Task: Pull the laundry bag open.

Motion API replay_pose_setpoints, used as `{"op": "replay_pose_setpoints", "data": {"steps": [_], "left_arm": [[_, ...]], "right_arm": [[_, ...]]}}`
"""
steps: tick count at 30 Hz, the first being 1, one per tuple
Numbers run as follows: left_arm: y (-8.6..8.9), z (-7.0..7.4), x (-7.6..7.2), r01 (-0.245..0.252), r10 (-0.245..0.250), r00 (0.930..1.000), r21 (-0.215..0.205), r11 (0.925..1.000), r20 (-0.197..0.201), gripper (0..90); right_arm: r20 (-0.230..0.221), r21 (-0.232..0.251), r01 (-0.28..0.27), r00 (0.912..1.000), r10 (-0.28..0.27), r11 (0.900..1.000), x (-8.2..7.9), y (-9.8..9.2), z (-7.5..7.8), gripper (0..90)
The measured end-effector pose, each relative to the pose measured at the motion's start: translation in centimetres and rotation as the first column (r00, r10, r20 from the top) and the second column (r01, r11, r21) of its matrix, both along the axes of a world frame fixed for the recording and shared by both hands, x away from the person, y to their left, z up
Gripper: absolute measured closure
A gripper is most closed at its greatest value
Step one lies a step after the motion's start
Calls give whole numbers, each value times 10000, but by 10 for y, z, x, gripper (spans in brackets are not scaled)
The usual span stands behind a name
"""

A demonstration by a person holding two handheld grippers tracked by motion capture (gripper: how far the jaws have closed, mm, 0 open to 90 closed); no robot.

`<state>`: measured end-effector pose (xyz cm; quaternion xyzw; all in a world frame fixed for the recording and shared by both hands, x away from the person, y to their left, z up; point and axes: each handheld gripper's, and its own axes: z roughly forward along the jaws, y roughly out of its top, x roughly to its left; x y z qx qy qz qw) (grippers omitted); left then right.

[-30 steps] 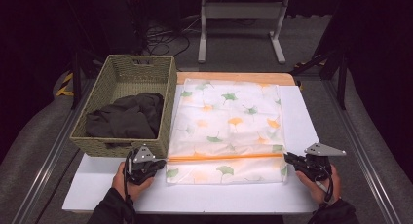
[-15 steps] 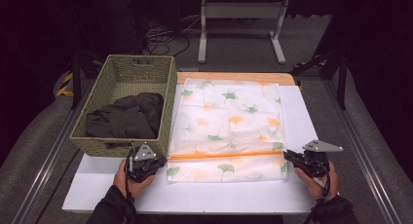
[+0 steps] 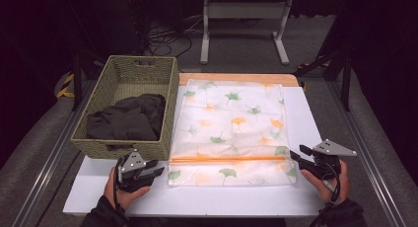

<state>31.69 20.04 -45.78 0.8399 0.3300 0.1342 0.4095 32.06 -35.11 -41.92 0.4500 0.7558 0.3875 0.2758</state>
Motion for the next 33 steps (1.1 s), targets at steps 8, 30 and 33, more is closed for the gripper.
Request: {"op": "replay_pose_setpoints", "data": {"steps": [8,30,33], "left_arm": [[-2,-6,-5,164,-161,9984,53,9999,-539,389],[-28,-10,1,1397,-1380,9867,137,9901,-856,585],[-29,-10,1,1470,-1445,9857,232,9889,-862,591]], "right_arm": [[542,-680,-2191,9733,2229,9733,1,51,21,628],[-1857,-1008,-4790,8701,4565,8720,55,155,-24,677],[-2117,-633,-4894,8583,4675,8698,59,155,-28,647]]}}
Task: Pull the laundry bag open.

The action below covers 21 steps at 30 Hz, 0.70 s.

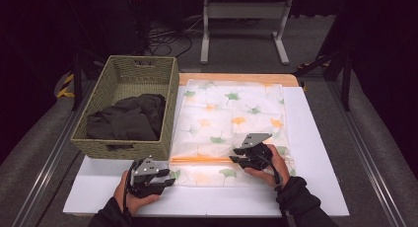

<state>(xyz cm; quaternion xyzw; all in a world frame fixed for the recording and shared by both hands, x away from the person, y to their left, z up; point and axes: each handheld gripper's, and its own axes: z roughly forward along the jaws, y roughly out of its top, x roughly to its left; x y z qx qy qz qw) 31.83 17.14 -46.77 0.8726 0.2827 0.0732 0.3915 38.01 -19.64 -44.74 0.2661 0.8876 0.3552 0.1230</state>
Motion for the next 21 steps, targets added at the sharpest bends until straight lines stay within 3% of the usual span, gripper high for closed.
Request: {"op": "replay_pose_setpoints", "data": {"steps": [3,7,11,16,18,21], "left_arm": [[1,0,2,80,-81,9999,108,9999,93,608],[2,0,4,-25,25,10000,18,10000,-75,689],[3,1,7,-165,164,9999,226,9996,40,778],[3,2,11,-261,261,9997,264,9993,-8,887],[3,1,13,-240,242,9996,150,9996,-136,898],[0,2,14,-248,247,9997,278,9993,61,898]], "right_arm": [[-252,1,74,9997,-74,10000,3,1,-4,635],[-228,29,194,9996,-194,9998,5,1,-5,633],[-37,-160,143,9999,-144,9998,4,4,-5,642],[59,-269,248,9997,-247,9993,5,4,-4,771],[87,-353,371,9993,-368,9987,6,5,-4,816],[234,-552,433,9988,-421,9975,8,7,-3,878]]}}
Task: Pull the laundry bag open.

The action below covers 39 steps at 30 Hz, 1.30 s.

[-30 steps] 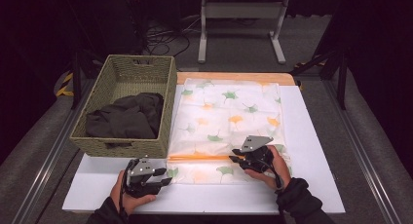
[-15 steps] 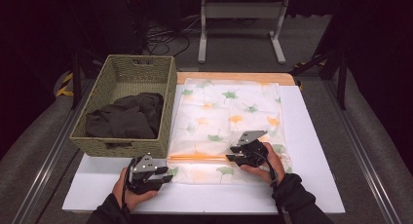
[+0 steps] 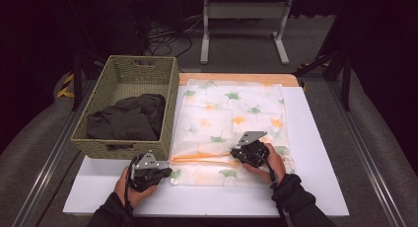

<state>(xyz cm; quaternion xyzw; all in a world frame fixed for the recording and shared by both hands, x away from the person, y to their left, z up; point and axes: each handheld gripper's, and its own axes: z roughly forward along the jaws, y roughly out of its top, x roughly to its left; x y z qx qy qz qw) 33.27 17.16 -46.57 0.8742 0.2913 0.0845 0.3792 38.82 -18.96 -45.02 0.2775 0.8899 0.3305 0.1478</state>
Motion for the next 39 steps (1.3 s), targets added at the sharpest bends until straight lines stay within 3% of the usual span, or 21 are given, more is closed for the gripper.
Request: {"op": "replay_pose_setpoints", "data": {"steps": [8,14,20,27,31,35,39], "left_arm": [[-8,-1,9,-335,335,9989,-4,9994,337,899],[-16,-1,15,-496,494,9971,13,9988,585,899],[-15,-1,15,-424,427,9971,-57,9991,636,899],[-7,5,9,-348,384,9951,-414,9985,907,888],[-3,7,6,-191,242,9949,-519,9985,982,860],[-2,11,1,-128,176,9940,-450,9989,1083,822],[4,18,-5,-3,57,9937,-482,9988,1117,749]], "right_arm": [[402,-167,403,9984,-396,9990,12,3,-1,884],[598,-26,847,9946,-844,9964,28,1,-1,886],[842,535,1064,9903,-1106,9929,33,-2,7,887],[1284,1526,791,9868,-991,9851,18,-9,37,887],[1618,1667,565,9833,-839,9844,8,-10,51,888],[2151,1997,357,9734,-794,9792,-6,-12,71,888],[2487,2203,327,9645,-885,9749,-13,-12,77,889]]}}
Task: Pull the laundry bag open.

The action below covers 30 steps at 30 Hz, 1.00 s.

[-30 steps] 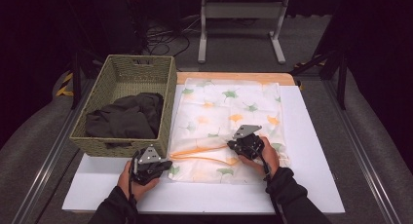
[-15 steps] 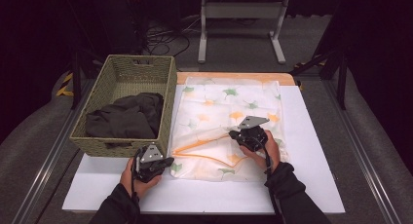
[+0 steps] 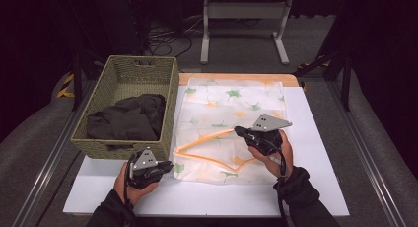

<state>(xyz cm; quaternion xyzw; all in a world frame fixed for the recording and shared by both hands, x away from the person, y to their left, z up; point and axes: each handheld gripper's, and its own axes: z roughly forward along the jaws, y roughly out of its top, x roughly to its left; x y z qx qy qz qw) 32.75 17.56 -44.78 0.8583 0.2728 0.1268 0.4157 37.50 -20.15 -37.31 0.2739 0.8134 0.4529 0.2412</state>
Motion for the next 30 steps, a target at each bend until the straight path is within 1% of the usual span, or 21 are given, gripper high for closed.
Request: {"op": "replay_pose_setpoints", "data": {"steps": [2,3,4,5,6,8,9,10,11,12,14,15,17,19,22,23,24,25,26,29,30], "left_arm": [[5,6,-3,-122,123,9996,-18,9999,235,696],[8,9,-4,-157,161,9991,-88,9998,391,673],[10,12,-5,-198,209,9990,-273,9994,391,644],[13,16,-6,-314,329,9978,-269,9991,574,617],[16,20,-7,-411,431,9965,-287,9987,722,560],[21,31,-9,-416,437,9938,-234,9989,1023,434],[21,31,-9,-416,437,9938,-234,9989,1023,385],[25,40,-10,-570,589,9894,-178,9982,1327,385],[29,47,-11,-525,566,9897,-345,9980,1315,322],[33,55,-11,-584,651,9876,-507,9970,1427,275],[39,68,-10,-1069,1148,9787,-550,9928,1702,214],[41,72,-8,-1089,1168,9783,-548,9925,1710,174],[47,83,0,-1235,1285,9789,-407,9915,1590,125],[51,90,10,-1364,1376,9747,-192,9905,1761,102],[56,99,27,-1591,1566,9722,3,9873,1740,81],[58,102,32,-1695,1665,9699,21,9855,1776,82],[59,104,37,-1738,1675,9686,185,9846,1840,80],[60,106,42,-1731,1644,9698,335,9843,1800,76],[60,108,46,-1739,1657,9710,333,9842,1720,71],[63,115,64,-1710,1661,9745,206,9850,1506,66],[62,115,70,-1798,1725,9739,374,9830,1475,64]], "right_arm": [[57,37,-71,10000,70,10000,-2,1,2,889],[100,41,-62,9999,62,10000,-2,1,2,889],[132,53,-72,9999,71,10000,-3,1,3,889],[147,35,-109,9998,109,9999,-3,1,4,889],[111,37,-137,9998,137,9999,-3,2,4,889],[67,-20,-177,9998,177,9998,-3,3,3,889],[44,-14,-193,9998,193,9998,-3,3,3,889],[44,-14,-193,9998,193,9998,-3,3,3,889],[24,-3,-204,9998,204,9998,-3,3,2,889],[16,-14,-222,9998,222,9998,-3,3,2,889],[-47,13,-230,9997,231,9997,-2,3,2,889],[-71,27,-241,9997,241,9997,-1,3,1,889],[-117,16,-234,9997,235,9997,-1,3,0,889],[-145,19,-229,9996,229,9997,-1,3,0,889],[-134,-20,-251,9996,251,9997,-1,4,-1,889],[-138,-22,-259,9996,259,9997,-1,4,-1,889],[-145,-11,-260,9996,260,9997,0,4,-1,889],[-162,3,-265,9995,265,9996,0,4,-1,889],[-156,-10,-264,9995,264,9997,0,4,-1,889],[-147,-6,-258,9996,258,9997,0,3,-1,889],[-155,22,-257,9995,257,9997,0,3,-1,889]]}}
